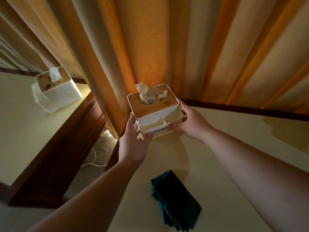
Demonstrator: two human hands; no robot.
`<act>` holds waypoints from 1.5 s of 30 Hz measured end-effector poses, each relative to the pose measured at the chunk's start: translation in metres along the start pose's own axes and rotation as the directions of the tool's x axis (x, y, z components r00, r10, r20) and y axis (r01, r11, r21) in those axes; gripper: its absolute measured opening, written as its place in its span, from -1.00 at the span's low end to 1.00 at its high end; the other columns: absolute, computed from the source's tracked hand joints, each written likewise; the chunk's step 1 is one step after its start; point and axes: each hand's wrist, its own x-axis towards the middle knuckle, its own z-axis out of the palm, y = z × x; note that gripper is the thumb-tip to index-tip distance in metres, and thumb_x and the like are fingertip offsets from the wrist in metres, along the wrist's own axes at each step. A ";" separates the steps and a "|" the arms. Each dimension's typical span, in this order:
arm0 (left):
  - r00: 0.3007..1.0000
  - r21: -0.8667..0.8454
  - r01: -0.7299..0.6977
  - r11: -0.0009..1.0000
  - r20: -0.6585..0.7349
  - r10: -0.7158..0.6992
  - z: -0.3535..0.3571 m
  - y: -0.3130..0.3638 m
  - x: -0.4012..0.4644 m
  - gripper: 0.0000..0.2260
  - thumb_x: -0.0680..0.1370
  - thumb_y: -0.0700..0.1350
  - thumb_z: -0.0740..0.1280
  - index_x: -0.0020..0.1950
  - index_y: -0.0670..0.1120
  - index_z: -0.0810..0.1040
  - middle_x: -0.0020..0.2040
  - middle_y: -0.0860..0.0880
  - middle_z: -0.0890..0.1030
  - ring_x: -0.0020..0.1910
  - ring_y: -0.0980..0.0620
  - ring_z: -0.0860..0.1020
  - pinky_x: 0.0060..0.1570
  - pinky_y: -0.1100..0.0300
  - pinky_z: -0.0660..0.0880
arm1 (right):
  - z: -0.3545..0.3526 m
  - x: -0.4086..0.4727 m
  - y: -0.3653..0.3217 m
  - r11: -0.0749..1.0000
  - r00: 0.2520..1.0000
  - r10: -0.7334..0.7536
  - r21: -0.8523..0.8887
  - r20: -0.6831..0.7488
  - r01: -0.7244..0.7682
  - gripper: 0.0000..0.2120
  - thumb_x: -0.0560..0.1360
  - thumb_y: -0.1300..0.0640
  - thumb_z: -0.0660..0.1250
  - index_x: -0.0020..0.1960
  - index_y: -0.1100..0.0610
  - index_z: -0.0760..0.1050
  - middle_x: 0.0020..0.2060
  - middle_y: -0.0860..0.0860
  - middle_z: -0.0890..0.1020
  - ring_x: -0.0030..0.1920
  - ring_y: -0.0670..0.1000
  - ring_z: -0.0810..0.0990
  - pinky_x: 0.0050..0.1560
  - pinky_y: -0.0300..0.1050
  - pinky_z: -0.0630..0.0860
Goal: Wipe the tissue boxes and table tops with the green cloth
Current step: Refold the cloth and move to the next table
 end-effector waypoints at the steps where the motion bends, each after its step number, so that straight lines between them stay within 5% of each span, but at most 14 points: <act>1: 1.000 -0.001 -0.002 1.000 0.004 0.002 0.002 -0.001 0.000 -0.19 0.55 -0.07 0.52 0.62 0.32 0.11 0.35 0.26 0.58 0.34 0.27 0.53 0.26 0.19 0.55 | -0.002 0.000 0.001 1.000 1.000 0.000 -0.004 0.000 0.000 -0.04 0.38 0.00 0.66 0.61 -0.27 0.21 0.26 -0.27 0.50 0.23 -0.14 0.50 0.08 -0.30 0.44; 7: 0.998 0.049 0.024 0.999 0.048 -0.026 0.007 -0.001 0.005 -0.15 0.54 0.01 0.52 0.64 0.28 0.04 0.46 0.19 0.49 0.44 0.17 0.47 0.34 0.01 0.54 | -0.006 -0.005 0.006 0.998 0.995 0.065 -0.022 -0.071 -0.066 -0.02 0.41 -0.07 0.63 0.66 -0.19 0.14 0.39 -0.14 0.53 0.38 -0.02 0.52 0.14 -0.23 0.46; 11: 0.995 0.210 0.009 0.978 0.095 -0.030 0.003 -0.004 -0.008 -0.13 0.56 0.00 0.50 0.68 0.12 -0.01 0.48 0.07 0.50 0.41 0.11 0.44 0.28 0.18 0.42 | 0.003 -0.030 0.009 0.971 0.949 0.226 -0.029 -0.217 -0.238 0.01 0.44 -0.16 0.58 0.69 -0.04 0.07 0.49 0.01 0.46 0.44 0.06 0.49 -0.12 -0.33 0.48; 14: 0.997 0.306 -0.007 0.952 0.077 -0.018 -0.002 -0.012 -0.023 -0.21 0.56 0.03 0.48 0.65 0.07 0.08 0.47 0.06 0.47 0.42 0.06 0.44 0.26 0.15 0.42 | 0.014 -0.053 0.013 0.959 0.925 0.241 -0.075 -0.294 -0.274 -0.14 0.48 -0.10 0.55 0.64 0.00 0.20 0.43 0.00 0.50 0.38 0.04 0.51 0.22 -0.10 0.55; 17: 0.997 0.349 -0.025 0.937 0.072 0.000 -0.006 -0.017 -0.037 -0.36 0.57 0.02 0.45 0.58 0.08 0.25 0.45 0.10 0.44 0.41 0.09 0.41 0.26 0.15 0.40 | 0.033 -0.094 0.010 0.962 0.920 0.151 -0.160 -0.362 -0.221 -0.36 0.53 -0.06 0.49 0.53 0.01 0.37 0.33 -0.06 0.53 0.33 -0.02 0.51 0.29 -0.13 0.50; 21: 0.990 0.396 -0.118 0.911 0.123 0.075 -0.009 -0.021 -0.057 -0.59 0.56 -0.13 0.43 0.41 0.03 0.51 0.33 0.10 0.51 0.29 0.02 0.50 0.18 0.19 0.39 | 0.083 -0.163 0.006 0.947 0.971 -0.152 -0.309 -0.183 0.090 -0.60 0.54 -0.06 0.38 0.33 0.06 0.59 0.25 -0.01 0.60 0.33 -0.01 0.48 0.37 -0.07 0.49; 24: 0.991 0.402 -0.113 0.909 0.118 0.071 -0.010 -0.024 -0.061 -0.63 0.57 -0.13 0.42 0.38 0.05 0.54 0.29 0.14 0.51 0.21 0.12 0.47 0.17 0.21 0.41 | 0.120 -0.194 0.017 0.814 0.962 -0.270 -0.543 -0.041 0.205 -0.52 0.55 -0.16 0.28 0.41 -0.01 0.54 0.40 0.01 0.55 0.45 0.07 0.46 0.41 0.05 0.49; 27: 0.983 0.424 -0.160 0.891 0.146 0.108 -0.005 -0.025 -0.064 -0.64 0.58 -0.12 0.42 0.38 0.04 0.54 0.29 0.13 0.51 0.19 0.21 0.40 0.20 0.28 0.35 | 0.131 -0.203 0.030 0.724 0.959 -0.276 -0.670 -0.062 0.165 -0.46 0.57 -0.17 0.24 0.47 0.06 0.50 0.49 0.02 0.49 0.50 0.08 0.44 0.41 0.16 0.49; 35: 0.910 0.418 -0.381 0.825 0.326 0.255 0.029 -0.017 -0.055 -0.67 0.56 -0.15 0.40 0.34 -0.03 0.64 0.37 0.09 0.55 0.38 0.13 0.44 0.34 0.26 0.36 | 0.080 -0.183 0.061 0.691 0.966 -0.158 -0.721 -0.204 -0.040 -0.45 0.67 -0.14 0.08 0.46 0.17 0.51 0.49 0.07 0.49 0.51 0.14 0.43 0.44 0.21 0.42; 40: 0.872 0.400 -0.440 0.804 0.404 0.277 0.064 -0.009 -0.038 -0.61 0.56 -0.03 0.41 0.39 0.02 0.60 0.43 0.10 0.50 0.45 0.12 0.38 0.39 0.11 0.43 | 0.030 -0.145 0.076 0.726 0.985 0.001 -0.677 -0.175 -0.121 -0.34 0.68 -0.21 -0.17 0.63 0.11 0.27 0.64 0.03 0.24 0.65 0.09 0.14 0.61 0.14 0.12; 45: 0.881 0.456 -0.436 0.776 0.391 0.265 0.083 -0.011 -0.027 -0.52 0.54 0.16 0.31 0.42 0.02 0.56 0.44 0.11 0.47 0.46 0.08 0.35 0.42 0.06 0.41 | -0.010 -0.087 0.079 0.731 0.987 0.040 -0.669 -0.155 -0.135 -0.46 0.74 -0.12 -0.03 0.64 0.09 0.22 0.65 0.00 0.19 0.65 0.05 0.06 0.60 0.11 0.11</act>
